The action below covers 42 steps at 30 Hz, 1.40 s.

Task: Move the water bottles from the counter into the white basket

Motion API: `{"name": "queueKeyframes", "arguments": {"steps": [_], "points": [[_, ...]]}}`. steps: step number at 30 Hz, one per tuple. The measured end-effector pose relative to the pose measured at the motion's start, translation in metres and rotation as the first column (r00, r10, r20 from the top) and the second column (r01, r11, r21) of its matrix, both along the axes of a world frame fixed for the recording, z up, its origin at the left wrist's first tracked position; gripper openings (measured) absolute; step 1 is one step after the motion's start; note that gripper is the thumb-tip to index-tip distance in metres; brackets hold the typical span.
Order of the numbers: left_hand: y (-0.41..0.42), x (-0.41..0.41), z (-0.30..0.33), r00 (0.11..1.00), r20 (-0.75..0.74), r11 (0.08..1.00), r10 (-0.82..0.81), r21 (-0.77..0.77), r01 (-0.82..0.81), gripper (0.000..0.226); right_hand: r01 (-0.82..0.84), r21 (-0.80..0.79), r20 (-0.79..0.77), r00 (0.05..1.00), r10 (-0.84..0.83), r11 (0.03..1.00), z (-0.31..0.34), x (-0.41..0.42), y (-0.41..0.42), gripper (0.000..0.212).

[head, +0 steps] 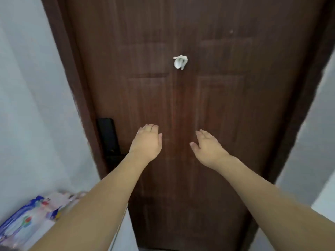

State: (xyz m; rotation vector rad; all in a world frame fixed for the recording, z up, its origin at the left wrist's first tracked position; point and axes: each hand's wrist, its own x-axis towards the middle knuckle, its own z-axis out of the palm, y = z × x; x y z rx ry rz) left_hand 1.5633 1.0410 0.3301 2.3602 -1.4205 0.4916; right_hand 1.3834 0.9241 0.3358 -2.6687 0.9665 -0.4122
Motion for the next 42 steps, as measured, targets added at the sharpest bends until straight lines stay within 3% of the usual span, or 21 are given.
{"name": "queueKeyframes", "arguments": {"steps": [5, 10, 21, 28, 31, 42], "points": [[-0.079, -0.101, 0.011, 0.968, -0.027, 0.968, -0.248, -0.045, 0.246, 0.048, 0.263, -0.003, -0.014, 0.965, -0.263, 0.965, 0.004, -0.130, -0.030, 0.061], [-0.134, -0.229, 0.019, 0.871, -0.044, 0.872, -0.489, -0.066, 0.485, 0.049, 0.492, -0.025, -0.036, 0.869, -0.493, 0.870, 0.013, -0.262, -0.039, 0.056], [-0.183, -0.497, 0.025, 0.472, -0.091, 0.472, -0.877, 0.024, 0.881, 0.048, 0.866, -0.051, -0.065, 0.495, -0.866, 0.498, 0.013, -0.505, 0.006, 0.045], [-0.180, -0.623, 0.024, 0.223, -0.054, 0.221, -0.973, 0.042, 0.974, 0.046, 0.961, -0.064, -0.105, 0.261, -0.959, 0.269, 0.011, -0.608, 0.043, 0.047], [-0.183, -0.659, 0.020, 0.160, -0.059, 0.156, -0.985, 0.058, 0.986, 0.048, 0.975, -0.040, -0.129, 0.213, -0.969, 0.219, 0.009, -0.632, 0.053, 0.049], [-0.216, -0.747, 0.032, 0.124, -0.037, 0.120, -0.992, 0.077, 0.990, 0.050, 0.984, -0.042, -0.064, 0.169, -0.984, 0.172, 0.018, -0.713, 0.040, 0.046]]}}
